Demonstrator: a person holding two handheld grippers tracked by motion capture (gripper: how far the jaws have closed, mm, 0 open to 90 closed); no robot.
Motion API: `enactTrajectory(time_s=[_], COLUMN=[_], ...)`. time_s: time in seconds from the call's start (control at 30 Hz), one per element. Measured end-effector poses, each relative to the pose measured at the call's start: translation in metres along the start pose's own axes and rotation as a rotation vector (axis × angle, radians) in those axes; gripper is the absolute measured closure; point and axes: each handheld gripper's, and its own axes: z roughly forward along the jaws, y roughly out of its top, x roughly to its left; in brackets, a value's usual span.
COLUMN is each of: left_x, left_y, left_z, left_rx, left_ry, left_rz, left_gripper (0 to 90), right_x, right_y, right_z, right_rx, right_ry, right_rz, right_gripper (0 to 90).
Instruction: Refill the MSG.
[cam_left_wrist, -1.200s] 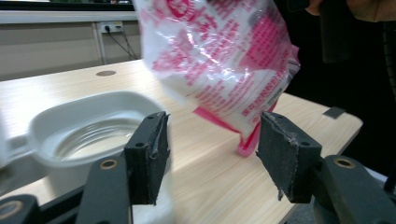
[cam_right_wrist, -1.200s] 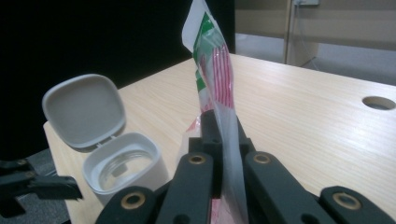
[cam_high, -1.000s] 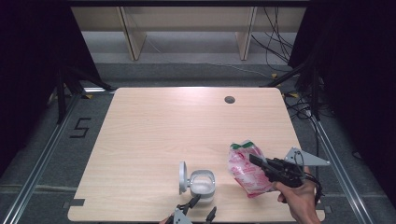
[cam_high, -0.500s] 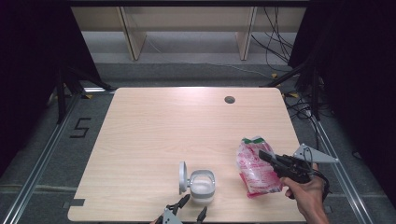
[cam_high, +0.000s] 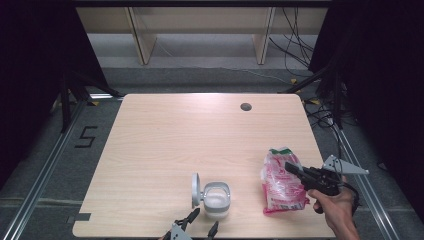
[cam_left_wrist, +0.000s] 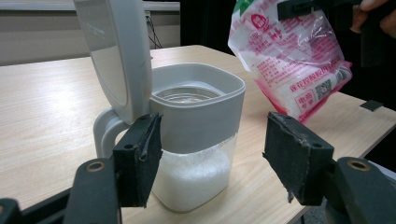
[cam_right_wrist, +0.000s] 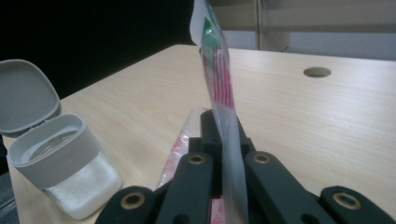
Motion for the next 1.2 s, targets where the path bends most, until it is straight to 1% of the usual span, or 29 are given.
enactTrajectory(time_s=[0.03, 0.07, 0.1, 0.13, 0.17, 0.2, 0.23, 0.27, 0.3, 0.37, 0.4, 0.43, 0.47, 0.5, 0.53, 0.57, 0.63, 0.67, 0.7, 0.8, 0.83, 0.87, 0.9, 1.03, 1.07, 1.1, 1.13, 1.17, 1.2], left_x=[0.000, 0.002, 0.002, 0.004, 0.004, 0.006, 0.007, 0.006, 0.007, 0.007, 0.008, 0.008, 0.008, 0.007, 0.008, 0.009, 0.010, 0.011, 0.011, 0.013, 0.012, 0.011, 0.011, 0.010, 0.010, 0.011, 0.011, 0.011, 0.013], left_y=[-0.001, -0.001, -0.001, -0.001, -0.001, -0.001, -0.001, -0.002, -0.002, -0.002, -0.002, -0.001, -0.001, -0.002, -0.002, -0.002, -0.002, -0.001, -0.002, -0.001, -0.001, -0.002, -0.002, -0.002, -0.002, -0.001, -0.001, -0.001, -0.001], left_z=[0.001, 0.001, -0.001, -0.002, -0.001, -0.002, -0.003, -0.002, -0.001, -0.003, -0.002, -0.003, -0.003, -0.002, -0.003, -0.004, -0.005, -0.005, -0.005, -0.004, -0.004, -0.005, -0.005, -0.003, -0.005, -0.005, -0.005, -0.005, -0.004], left_rx=[-0.007, -0.015, 0.007, 0.005, -0.009, -0.002, 0.003, -0.015, -0.018, -0.007, -0.011, 0.001, 0.004, -0.011, -0.005, 0.007, 0.003, 0.001, -0.008, -0.016, -0.016, -0.007, 0.007, -0.012, 0.007, 0.005, 0.003, -0.003, -0.021], left_ry=[0.004, -0.004, 0.008, 0.009, 0.013, 0.013, 0.015, 0.011, 0.014, 0.018, 0.013, 0.020, 0.021, 0.025, 0.029, 0.027, 0.031, 0.030, 0.034, 0.026, 0.030, 0.036, 0.029, 0.028, 0.032, 0.030, 0.031, 0.037, 0.028], left_rz=[-0.009, -0.002, -0.009, -0.001, -0.015, 0.001, 0.002, -0.019, -0.007, -0.013, 0.000, -0.005, -0.009, -0.031, -0.027, -0.009, -0.029, -0.015, -0.034, -0.011, -0.020, -0.037, -0.019, -0.034, -0.024, -0.022, -0.021, -0.039, -0.023], left_gripper=[35.6, 35.3, 35.3, 35.3, 35.3, 35.3, 35.3, 35.3, 35.3, 35.3, 35.3, 35.3, 35.3, 35.3, 35.3, 35.3, 35.3, 35.3, 35.3, 35.3, 35.4, 35.4, 35.4, 35.4, 35.4, 35.4, 35.4, 35.4, 35.3], right_x=[0.001, -0.002, -0.002, -0.005, -0.008, -0.008, -0.012, -0.011, -0.012, -0.020, -0.020, -0.019, -0.018, -0.018, -0.022, -0.023, -0.024, -0.025, -0.027, -0.028, -0.030, -0.030, -0.032, -0.031, -0.030, -0.027, -0.027, -0.029, -0.027], right_y=[-0.002, -0.004, -0.006, -0.010, -0.012, -0.014, -0.016, -0.017, -0.018, -0.020, -0.020, -0.020, -0.021, -0.022, -0.022, -0.024, -0.025, -0.026, -0.028, -0.030, -0.031, -0.032, -0.032, -0.033, -0.034, -0.034, -0.034, -0.033, -0.034], right_z=[-0.001, -0.001, -0.001, 0.000, 0.001, 0.001, 0.002, 0.001, 0.002, 0.003, 0.003, 0.003, 0.003, 0.003, 0.004, 0.005, 0.006, 0.007, 0.008, 0.009, 0.011, 0.011, 0.012, 0.014, 0.014, 0.015, 0.015, 0.015, 0.018], right_rx=[0.014, 0.011, 0.023, 0.018, 0.015, 0.016, 0.010, 0.018, 0.012, 0.008, 0.008, 0.005, 0.027, 0.023, 0.023, 0.022, 0.036, 0.041, 0.057, 0.067, 0.073, 0.084, 0.082, 0.095, 0.104, 0.113, 0.113, 0.111, 0.109], right_ry=[-0.013, -0.014, -0.024, -0.024, -0.017, -0.020, -0.017, -0.028, -0.025, -0.036, -0.036, -0.016, -0.038, -0.028, -0.039, -0.043, -0.055, -0.051, -0.065, -0.067, -0.088, -0.080, -0.089, -0.091, -0.117, -0.123, -0.123, -0.124, -0.138], right_rz=[0.031, 0.008, 0.029, 0.024, 0.032, 0.050, 0.030, 0.061, 0.067, 0.003, 0.003, 0.027, 0.056, 0.073, 0.035, 0.041, 0.032, 0.041, 0.033, 0.035, 0.007, 0.026, 0.007, 0.022, 0.006, 0.031, 0.031, -0.011, -0.008], right_gripper=[90.0, 90.0, 90.0, 90.0, 90.0, 90.0, 90.0, 90.0, 90.0, 90.0, 90.0, 90.0, 90.0, 90.0, 90.0, 90.0, 90.0, 90.0, 90.0, 90.0, 90.0, 90.0, 90.0, 90.0, 90.0, 90.0, 90.0, 90.0, 90.0])
